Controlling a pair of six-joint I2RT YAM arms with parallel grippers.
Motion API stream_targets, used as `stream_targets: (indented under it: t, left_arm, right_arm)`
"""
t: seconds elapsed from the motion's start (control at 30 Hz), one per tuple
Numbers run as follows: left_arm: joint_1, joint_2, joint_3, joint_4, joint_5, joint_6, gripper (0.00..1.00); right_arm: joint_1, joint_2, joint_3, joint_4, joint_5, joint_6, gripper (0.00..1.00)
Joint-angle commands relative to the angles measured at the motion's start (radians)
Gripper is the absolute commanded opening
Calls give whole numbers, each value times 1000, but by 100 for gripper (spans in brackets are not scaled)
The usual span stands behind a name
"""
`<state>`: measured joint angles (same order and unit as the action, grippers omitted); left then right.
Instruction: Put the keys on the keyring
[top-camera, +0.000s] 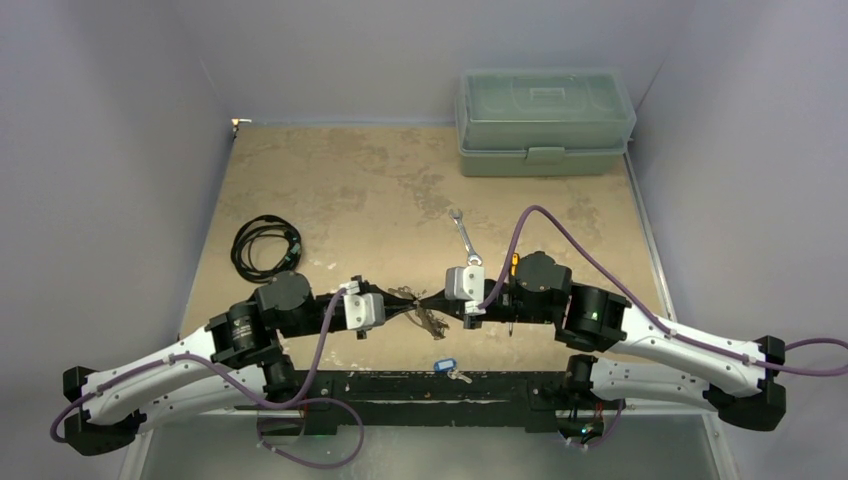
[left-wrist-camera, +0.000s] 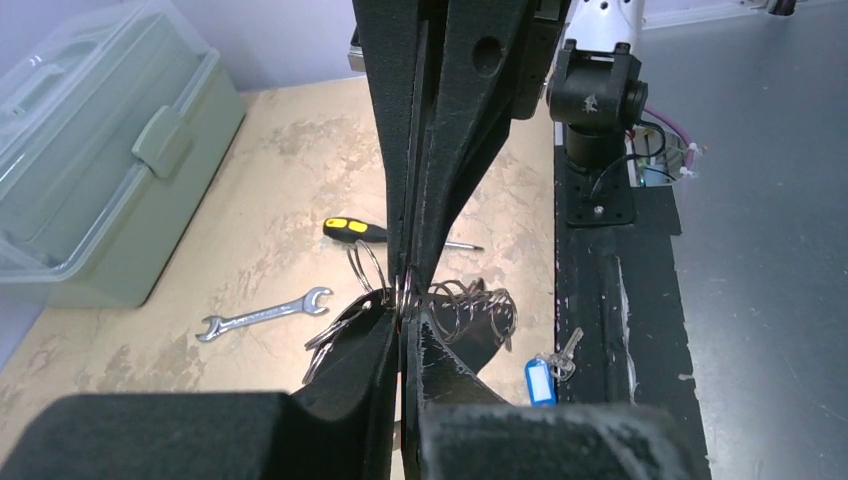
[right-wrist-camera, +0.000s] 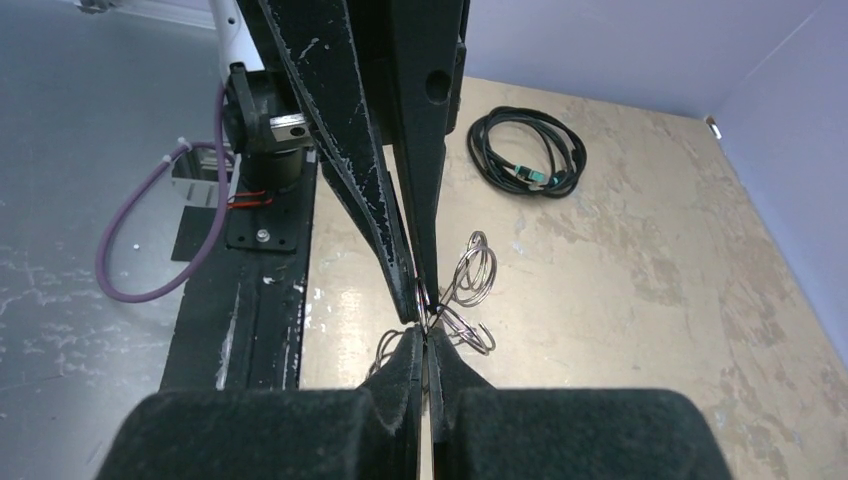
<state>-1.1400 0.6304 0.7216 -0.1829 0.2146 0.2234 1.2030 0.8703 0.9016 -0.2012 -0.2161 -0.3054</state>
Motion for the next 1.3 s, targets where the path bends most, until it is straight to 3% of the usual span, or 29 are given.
stream_targets:
  t: [0.0,0.2,0.37,0.43,0.77,1.13,1.27]
  left_arm:
    - [5,14,15,29,34,3,0]
    - [5,-4,9,20,77,39,0]
    - [5,-43,17,-11,28,89,0]
    - [5,-51,15,-10,18,96,0]
    - [6,-59,8,13,29,64,0]
    - [16,-119,-17,48,43,31,0]
    - [25,-135,-25,62,57,20,0]
  right_arm:
    - [4,-6,-1,91,-40,-8,0]
    - [4,-2,-9,104,-44,-5,0]
    - [4,-15,-14,100,-32,-8,27]
    - [4,-20,-17,106,-49,-12,30]
    - [4,7,-23,132,-86,-17,19]
    - [4,22,-34,174,-83,-19,20]
    - [4,22,-38,198,-94,-19,15]
